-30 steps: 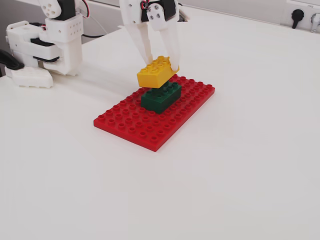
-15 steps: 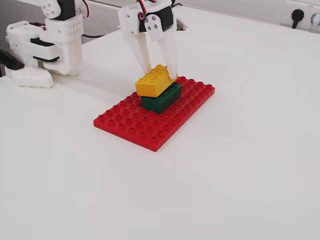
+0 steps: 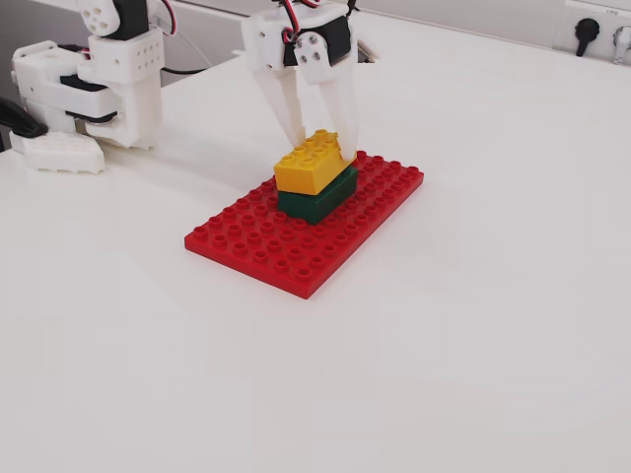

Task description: Put yellow lego brick onto the green one

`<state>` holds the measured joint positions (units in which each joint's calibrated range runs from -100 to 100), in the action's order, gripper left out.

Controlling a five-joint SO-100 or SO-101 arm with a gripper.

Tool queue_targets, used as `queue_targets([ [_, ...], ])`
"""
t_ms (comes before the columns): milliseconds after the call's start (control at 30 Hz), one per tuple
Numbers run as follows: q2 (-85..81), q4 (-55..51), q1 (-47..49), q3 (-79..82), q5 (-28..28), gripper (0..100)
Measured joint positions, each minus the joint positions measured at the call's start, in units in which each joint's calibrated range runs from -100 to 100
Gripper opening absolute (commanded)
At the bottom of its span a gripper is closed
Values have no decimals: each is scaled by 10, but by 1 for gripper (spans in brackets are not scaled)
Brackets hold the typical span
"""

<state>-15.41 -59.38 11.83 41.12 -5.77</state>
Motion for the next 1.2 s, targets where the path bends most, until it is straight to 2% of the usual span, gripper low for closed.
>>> queue_targets([
  [300, 51, -25, 0, -44, 0, 12],
  [433, 51, -25, 0, -44, 0, 13],
  [600, 51, -25, 0, -44, 0, 19],
  [1200, 4, -61, 1, -54, 12, 20],
])
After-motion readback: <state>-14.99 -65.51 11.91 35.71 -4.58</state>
